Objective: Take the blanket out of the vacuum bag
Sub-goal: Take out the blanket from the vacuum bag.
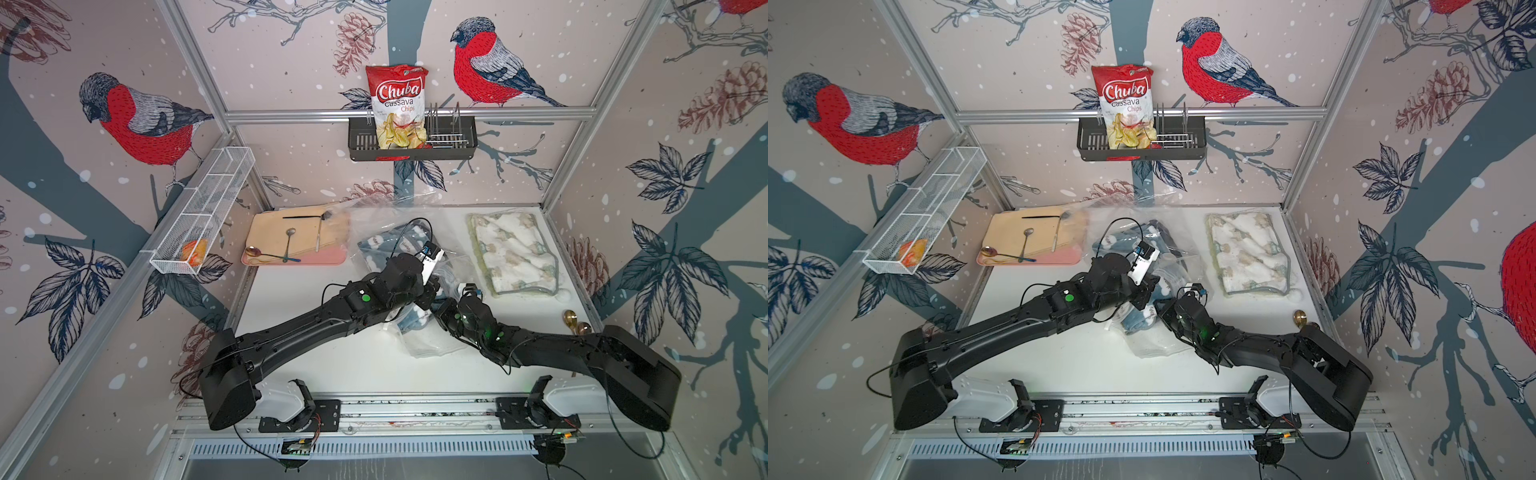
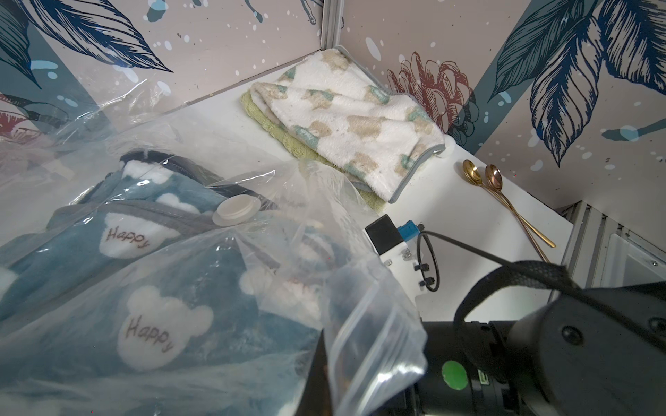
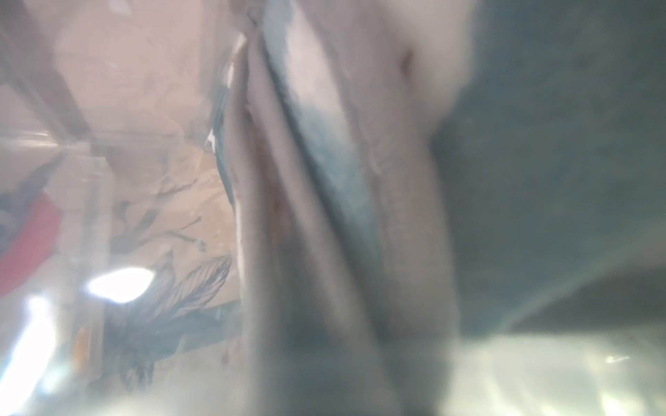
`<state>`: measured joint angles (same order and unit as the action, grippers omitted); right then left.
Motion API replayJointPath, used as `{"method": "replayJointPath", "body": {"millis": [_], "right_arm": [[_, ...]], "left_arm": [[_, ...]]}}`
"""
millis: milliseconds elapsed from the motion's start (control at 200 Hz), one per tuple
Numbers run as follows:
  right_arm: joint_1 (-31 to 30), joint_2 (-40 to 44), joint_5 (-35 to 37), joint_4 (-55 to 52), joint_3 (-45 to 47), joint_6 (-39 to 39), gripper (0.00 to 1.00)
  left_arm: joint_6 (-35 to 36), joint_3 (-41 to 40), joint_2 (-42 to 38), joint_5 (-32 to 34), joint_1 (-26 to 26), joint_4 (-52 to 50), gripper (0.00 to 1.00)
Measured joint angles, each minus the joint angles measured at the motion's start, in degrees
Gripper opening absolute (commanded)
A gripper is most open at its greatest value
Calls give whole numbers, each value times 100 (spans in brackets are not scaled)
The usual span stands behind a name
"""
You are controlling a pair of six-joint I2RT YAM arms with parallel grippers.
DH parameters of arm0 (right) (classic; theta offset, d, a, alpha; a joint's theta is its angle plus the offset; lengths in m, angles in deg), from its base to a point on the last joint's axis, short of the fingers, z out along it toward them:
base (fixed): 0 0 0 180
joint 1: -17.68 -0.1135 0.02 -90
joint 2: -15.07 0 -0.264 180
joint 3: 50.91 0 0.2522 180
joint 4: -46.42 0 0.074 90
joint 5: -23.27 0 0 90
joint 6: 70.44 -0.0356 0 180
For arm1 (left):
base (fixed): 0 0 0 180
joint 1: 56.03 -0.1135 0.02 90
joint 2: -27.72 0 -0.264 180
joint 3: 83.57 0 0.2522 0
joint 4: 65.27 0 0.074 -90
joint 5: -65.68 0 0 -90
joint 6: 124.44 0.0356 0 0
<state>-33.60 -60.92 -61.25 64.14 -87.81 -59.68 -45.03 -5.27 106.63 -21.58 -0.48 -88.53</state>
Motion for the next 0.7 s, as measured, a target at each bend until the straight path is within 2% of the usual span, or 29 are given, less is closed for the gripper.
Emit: {"method": "replayJointPath", "body": {"millis": [200,390,435,490,570,700], "right_arm": [[-39,352,42,-203,-205,129,24],[59,313,28,-240,-120,127,25],[72,260,11,-203,-46,118,31],[83,199,11,-197,35,76,49],[85,109,11,-199,55,81,63],[96,-109,11,-199,55,63,71]], "left_arm": [[0,0,-37,7,-2,2,0],[0,0,-39,9,0,0,0],[0,0,-39,7,0,0,0],[0,0,-39,7,0,0,0],[0,0,-39,4,0,0,0],[0,0,-37,-7,0,-2,0]]}}
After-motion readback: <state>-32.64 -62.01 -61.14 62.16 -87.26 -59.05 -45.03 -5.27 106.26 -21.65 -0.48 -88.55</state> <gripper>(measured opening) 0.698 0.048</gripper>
